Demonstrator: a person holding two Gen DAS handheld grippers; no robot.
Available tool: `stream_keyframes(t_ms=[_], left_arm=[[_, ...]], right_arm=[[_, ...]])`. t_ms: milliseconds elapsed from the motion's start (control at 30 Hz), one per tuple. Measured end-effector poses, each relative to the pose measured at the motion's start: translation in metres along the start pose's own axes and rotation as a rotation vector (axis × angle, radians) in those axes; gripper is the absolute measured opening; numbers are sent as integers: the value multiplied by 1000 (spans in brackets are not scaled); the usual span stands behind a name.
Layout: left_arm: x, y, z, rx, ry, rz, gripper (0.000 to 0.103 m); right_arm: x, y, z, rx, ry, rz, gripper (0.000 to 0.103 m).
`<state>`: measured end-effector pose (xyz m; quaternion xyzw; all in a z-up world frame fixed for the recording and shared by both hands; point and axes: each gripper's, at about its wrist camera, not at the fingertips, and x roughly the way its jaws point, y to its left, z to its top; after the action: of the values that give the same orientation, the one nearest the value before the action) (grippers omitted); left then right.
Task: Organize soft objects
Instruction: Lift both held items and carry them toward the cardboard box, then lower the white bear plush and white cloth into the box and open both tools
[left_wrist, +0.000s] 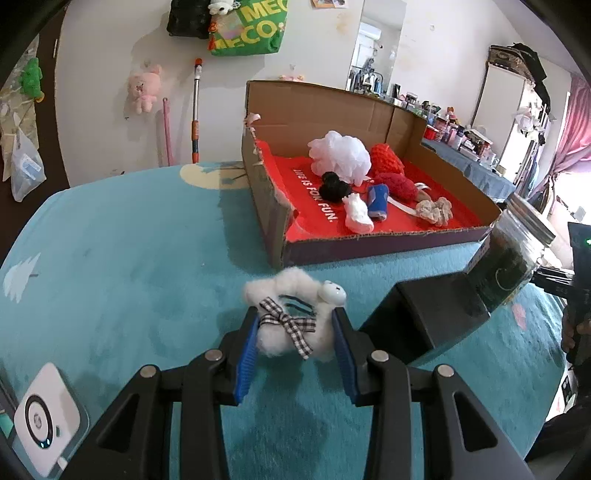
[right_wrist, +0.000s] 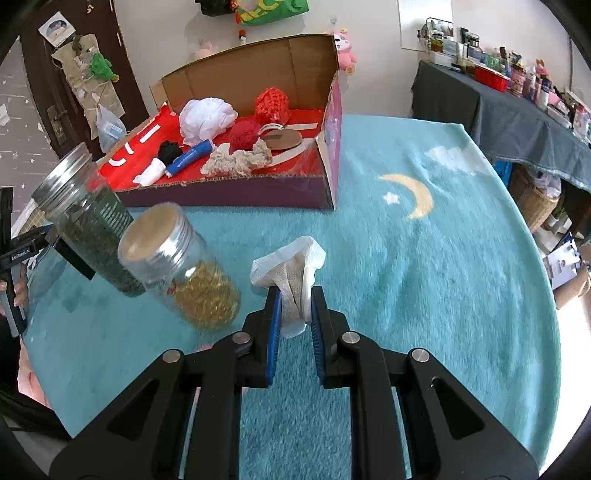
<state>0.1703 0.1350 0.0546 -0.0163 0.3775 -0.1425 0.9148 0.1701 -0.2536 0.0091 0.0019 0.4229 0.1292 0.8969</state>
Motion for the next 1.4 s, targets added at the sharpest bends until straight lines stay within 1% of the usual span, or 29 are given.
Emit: stream_keyframes(t_ms=[267, 467, 633, 700, 833, 867, 1033, 1133, 1233, 1300, 1400], left_arm=[[-2, -1, 14, 20, -8, -23, 40], [-9, -7, 24, 44, -23, -46, 40], [-13, -16, 37, 50, -28, -98, 40], [-14, -25, 47, 63, -26, -126, 40], [-9, -48, 68, 102, 1, -180, 40], [-6, -56, 75, 119, 15, -198, 40], [13, -90, 98, 175, 70, -223, 40], [33, -111, 110, 197, 122, -244, 40], [53, -127, 118, 215, 172, -240, 41], [63, -133, 125, 201, 197, -273, 40], [79, -139, 136, 203, 228, -249, 40]], right_arm=[[1, 5, 16, -47, -12, 15, 15], [-4, 9, 31, -71, -28, 62, 15], [-7, 14, 48, -91, -28, 112, 15], [-5, 18, 59, -100, -14, 143, 15], [2, 27, 80, -123, 22, 152, 15], [4, 30, 85, -137, 31, 145, 15], [16, 48, 109, -200, 83, 62, 15], [29, 55, 122, -227, 143, -10, 15], [45, 60, 128, -260, 208, -67, 15], [57, 64, 132, -291, 258, -108, 15], [69, 66, 134, -321, 311, -150, 15]])
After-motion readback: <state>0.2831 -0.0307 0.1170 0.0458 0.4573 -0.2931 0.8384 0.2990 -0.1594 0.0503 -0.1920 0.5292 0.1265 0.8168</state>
